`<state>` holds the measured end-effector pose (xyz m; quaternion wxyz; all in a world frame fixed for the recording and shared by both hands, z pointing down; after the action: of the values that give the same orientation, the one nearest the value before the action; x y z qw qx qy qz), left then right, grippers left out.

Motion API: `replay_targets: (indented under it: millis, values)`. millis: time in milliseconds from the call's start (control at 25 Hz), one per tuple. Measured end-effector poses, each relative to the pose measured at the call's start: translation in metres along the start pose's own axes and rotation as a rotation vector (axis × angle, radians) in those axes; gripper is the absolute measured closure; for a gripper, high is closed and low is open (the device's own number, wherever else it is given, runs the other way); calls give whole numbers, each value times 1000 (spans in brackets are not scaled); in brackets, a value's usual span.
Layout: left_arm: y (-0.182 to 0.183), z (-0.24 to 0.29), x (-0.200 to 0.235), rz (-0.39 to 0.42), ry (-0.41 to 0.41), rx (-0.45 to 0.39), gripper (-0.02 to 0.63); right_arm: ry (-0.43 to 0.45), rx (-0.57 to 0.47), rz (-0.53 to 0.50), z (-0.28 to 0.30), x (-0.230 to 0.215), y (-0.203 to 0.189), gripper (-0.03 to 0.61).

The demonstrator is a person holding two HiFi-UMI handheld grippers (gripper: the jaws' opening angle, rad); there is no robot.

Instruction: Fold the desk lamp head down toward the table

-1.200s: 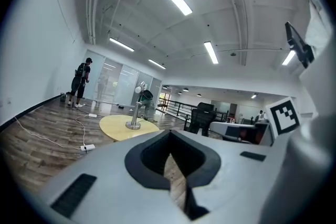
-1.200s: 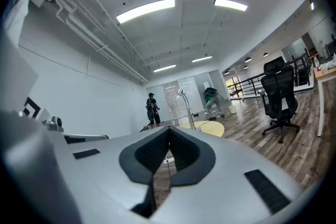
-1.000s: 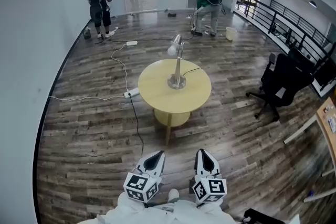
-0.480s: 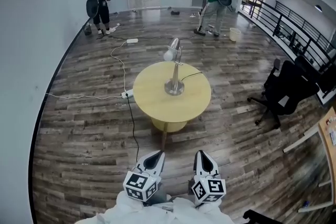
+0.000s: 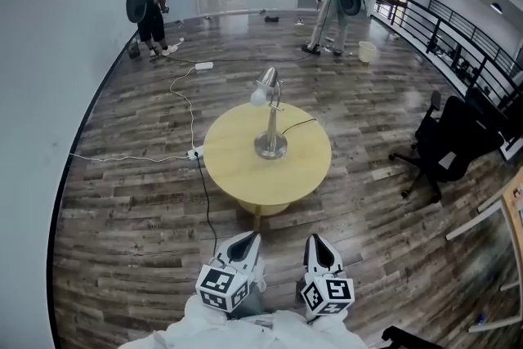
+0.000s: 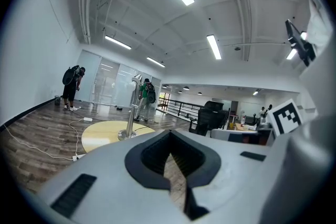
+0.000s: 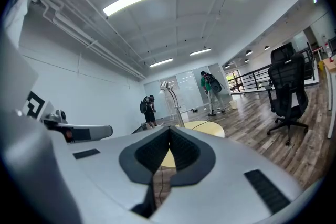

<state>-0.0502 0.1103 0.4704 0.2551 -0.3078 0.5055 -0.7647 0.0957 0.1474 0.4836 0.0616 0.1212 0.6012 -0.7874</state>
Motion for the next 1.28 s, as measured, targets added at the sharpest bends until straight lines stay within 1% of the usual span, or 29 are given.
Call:
replay_targets:
  millis: [120, 320, 760, 960, 1120, 1280]
  values:
    - [5, 24, 15, -5, -12, 3, 617, -9, -3, -3, 24, -8, 6, 566]
    - [24, 60, 44, -6, -32, -8, 617, -13, -3, -25, 71, -15, 24, 566]
    - [65, 144, 117, -11, -59, 50, 617, 27, 8, -33, 194, -20, 66, 566]
    - [81, 180, 149, -12, -65, 60, 617, 29, 6, -42, 246, -30, 84, 566]
    - [85, 207, 173, -9, -59, 75, 617, 17, 12, -28, 277, -39, 87, 566]
    - [91, 228, 190, -15, -53, 91, 617, 21, 47, -22, 306, -47, 84, 566]
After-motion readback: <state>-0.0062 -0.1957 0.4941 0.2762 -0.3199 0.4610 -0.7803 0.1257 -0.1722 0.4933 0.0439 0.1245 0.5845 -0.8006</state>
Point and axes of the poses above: the fingertips, and each gripper's own axes: z forward along the fingers, x to its left, y out of its top, the point moved 2 cm from there along -z, backward along the fingers, and after that the axes turned 8 degrees about x, right-handed, at the moved point
